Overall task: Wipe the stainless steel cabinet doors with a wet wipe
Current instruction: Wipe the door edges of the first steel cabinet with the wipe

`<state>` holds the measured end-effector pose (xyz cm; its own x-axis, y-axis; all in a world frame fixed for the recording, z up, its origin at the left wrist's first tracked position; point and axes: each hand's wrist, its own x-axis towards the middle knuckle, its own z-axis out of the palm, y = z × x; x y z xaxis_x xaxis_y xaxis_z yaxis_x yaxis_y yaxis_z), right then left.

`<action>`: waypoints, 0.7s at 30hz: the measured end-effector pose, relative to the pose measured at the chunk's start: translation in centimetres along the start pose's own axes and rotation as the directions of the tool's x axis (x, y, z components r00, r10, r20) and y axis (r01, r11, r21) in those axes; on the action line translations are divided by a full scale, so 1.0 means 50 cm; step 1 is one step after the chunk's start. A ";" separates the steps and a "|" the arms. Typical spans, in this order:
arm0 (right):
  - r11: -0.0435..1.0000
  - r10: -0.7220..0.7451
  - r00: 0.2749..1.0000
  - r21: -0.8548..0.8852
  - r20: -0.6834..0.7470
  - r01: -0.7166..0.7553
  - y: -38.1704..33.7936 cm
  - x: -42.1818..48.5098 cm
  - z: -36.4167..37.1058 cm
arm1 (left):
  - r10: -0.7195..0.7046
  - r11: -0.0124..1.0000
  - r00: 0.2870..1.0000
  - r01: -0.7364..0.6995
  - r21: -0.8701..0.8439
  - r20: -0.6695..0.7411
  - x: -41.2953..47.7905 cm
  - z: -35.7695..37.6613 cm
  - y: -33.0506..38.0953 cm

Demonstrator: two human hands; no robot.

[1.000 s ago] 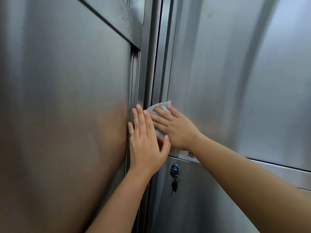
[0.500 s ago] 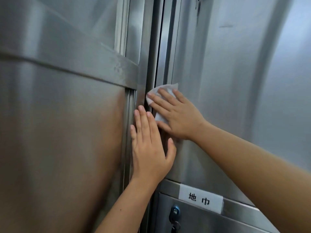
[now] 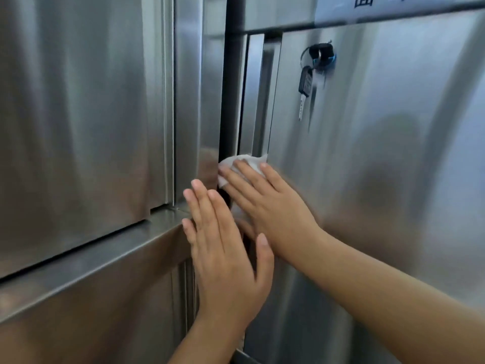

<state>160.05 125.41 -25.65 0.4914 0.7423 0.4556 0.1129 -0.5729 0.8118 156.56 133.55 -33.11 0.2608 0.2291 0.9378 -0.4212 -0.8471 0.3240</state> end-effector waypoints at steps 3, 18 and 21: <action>0.993 0.111 0.989 -0.033 -0.093 -0.114 0.064 0.040 -0.026 | -0.005 0.999 0.999 0.003 0.048 0.049 0.039 -0.022 0.011; 0.912 0.368 0.927 -0.164 -0.078 -0.376 0.105 0.107 -0.088 | -0.014 0.995 0.983 -0.005 0.103 0.183 0.295 -0.115 0.068; 0.885 0.443 0.894 -0.133 -0.059 -0.447 0.098 0.128 -0.105 | -0.019 0.997 0.982 0.005 0.078 0.188 0.324 -0.133 0.076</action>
<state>159.22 129.17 -16.81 0.4384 0.4306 0.7889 -0.2347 -0.7925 0.5629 153.42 137.25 -15.87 0.4278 0.1511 0.8912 -0.3507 -0.8809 0.3177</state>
